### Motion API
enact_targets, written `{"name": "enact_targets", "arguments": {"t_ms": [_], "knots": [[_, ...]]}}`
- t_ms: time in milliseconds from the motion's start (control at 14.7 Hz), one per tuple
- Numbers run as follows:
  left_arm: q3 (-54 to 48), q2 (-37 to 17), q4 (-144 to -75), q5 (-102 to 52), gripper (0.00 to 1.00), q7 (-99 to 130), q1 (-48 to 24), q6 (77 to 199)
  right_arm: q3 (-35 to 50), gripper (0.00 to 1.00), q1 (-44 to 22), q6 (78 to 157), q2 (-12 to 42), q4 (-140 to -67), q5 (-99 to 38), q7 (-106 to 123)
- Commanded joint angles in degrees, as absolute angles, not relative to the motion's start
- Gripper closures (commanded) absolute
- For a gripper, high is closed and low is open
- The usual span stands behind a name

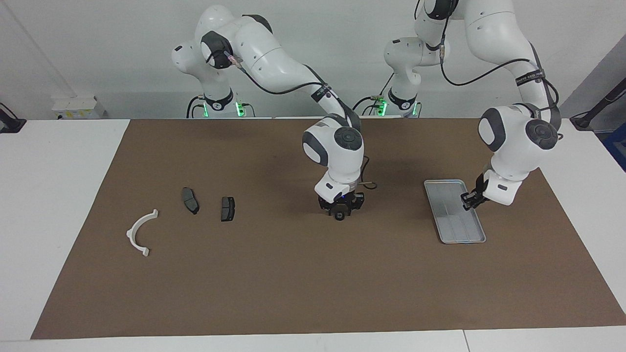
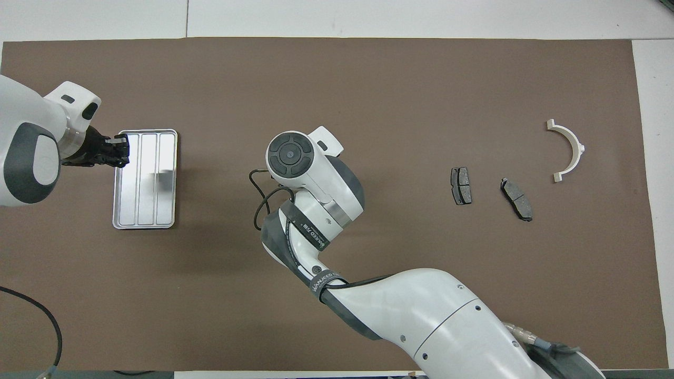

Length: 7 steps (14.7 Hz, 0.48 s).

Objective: Place bearing gear from tray to pile

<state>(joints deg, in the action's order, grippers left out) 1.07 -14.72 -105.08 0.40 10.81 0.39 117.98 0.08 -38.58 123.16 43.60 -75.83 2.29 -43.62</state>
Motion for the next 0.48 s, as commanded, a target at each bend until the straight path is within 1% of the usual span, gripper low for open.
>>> {"name": "enact_targets", "arguments": {"t_ms": [0, 68, 205, 409], "knots": [[0.6, -11.8, -104.8, 0.3, 1.0, 11.3, 1.3, 113.8, 0.4, 0.98, -38.4, 125.1, 42.7, -78.0, 2.0, -43.9], [0.6, -11.2, -104.8, 0.3, 1.0, 11.3, 1.4, 113.2, 0.4, 1.0, -38.4, 125.1, 42.7, -78.0, 2.0, -43.9], [0.6, -9.9, -104.8, 0.2, 1.0, 11.5, 1.4, 111.6, 0.4, 1.0, -38.6, 124.5, 42.2, -77.8, 2.1, -44.0], [0.5, -8.5, -104.8, -0.6, 1.0, 15.5, 0.5, 110.7, 0.3, 1.0, -38.4, 120.8, 41.6, -76.5, 3.1, -44.2]]}}
